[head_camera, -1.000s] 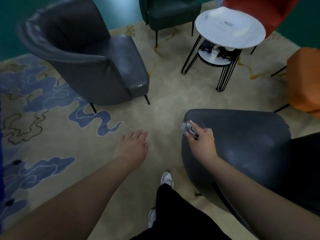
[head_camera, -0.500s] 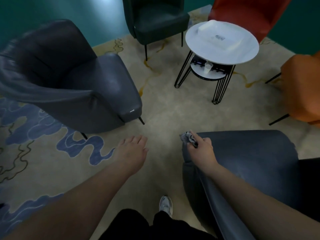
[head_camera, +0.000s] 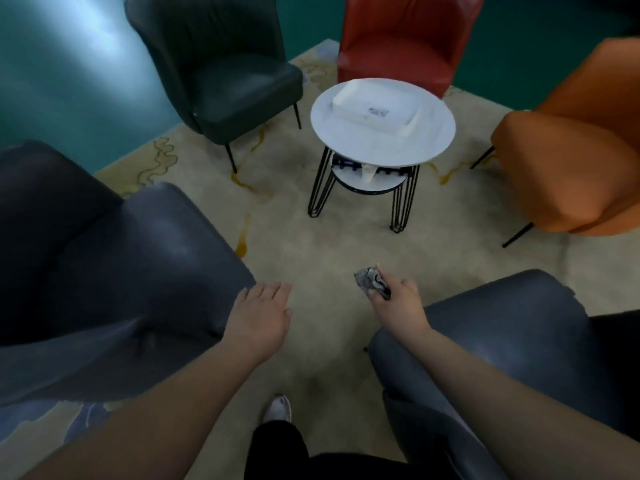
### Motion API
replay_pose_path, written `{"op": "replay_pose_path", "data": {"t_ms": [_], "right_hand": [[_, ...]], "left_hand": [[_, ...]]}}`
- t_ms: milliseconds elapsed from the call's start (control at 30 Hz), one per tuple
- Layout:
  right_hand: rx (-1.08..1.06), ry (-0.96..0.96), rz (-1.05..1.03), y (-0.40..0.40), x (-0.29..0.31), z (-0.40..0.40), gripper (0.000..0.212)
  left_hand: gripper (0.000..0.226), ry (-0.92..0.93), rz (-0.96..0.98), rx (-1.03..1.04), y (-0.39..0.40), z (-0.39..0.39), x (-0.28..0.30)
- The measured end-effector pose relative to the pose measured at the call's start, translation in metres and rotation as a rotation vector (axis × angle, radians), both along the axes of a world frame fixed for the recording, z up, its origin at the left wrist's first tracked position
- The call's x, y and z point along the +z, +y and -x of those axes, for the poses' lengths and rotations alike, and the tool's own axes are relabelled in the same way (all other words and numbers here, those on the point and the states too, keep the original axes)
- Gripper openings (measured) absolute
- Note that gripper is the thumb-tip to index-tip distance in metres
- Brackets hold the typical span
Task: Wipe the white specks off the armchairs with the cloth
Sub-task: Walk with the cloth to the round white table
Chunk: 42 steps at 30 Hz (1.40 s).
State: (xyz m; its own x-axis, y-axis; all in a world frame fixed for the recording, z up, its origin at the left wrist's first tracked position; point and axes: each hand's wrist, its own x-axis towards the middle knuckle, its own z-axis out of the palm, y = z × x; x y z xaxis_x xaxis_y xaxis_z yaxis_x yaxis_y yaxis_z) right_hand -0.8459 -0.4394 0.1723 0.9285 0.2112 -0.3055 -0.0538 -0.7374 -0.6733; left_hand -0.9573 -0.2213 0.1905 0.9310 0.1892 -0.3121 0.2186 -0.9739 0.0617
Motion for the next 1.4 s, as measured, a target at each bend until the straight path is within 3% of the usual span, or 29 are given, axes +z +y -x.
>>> {"op": "replay_pose_path", "data": {"t_ms": [233, 1067, 1400], "right_hand": [[-0.188, 0.003, -0.036, 0.051, 0.008, -0.054, 0.057], [-0.315, -0.074, -0.094, 0.092, 0.024, -0.366, 0.058], [-0.441, -0.103, -0.122, 0.142, 0.026, -0.485, 0.054]], "left_hand": [[0.052, -0.029, -0.013, -0.186, 0.062, -0.085, 0.007], [0.055, -0.025, 0.041, -0.123, 0.124, -0.427, 0.006], [0.054, -0.026, 0.061, -0.250, 0.173, -0.578, 0.007]]}}
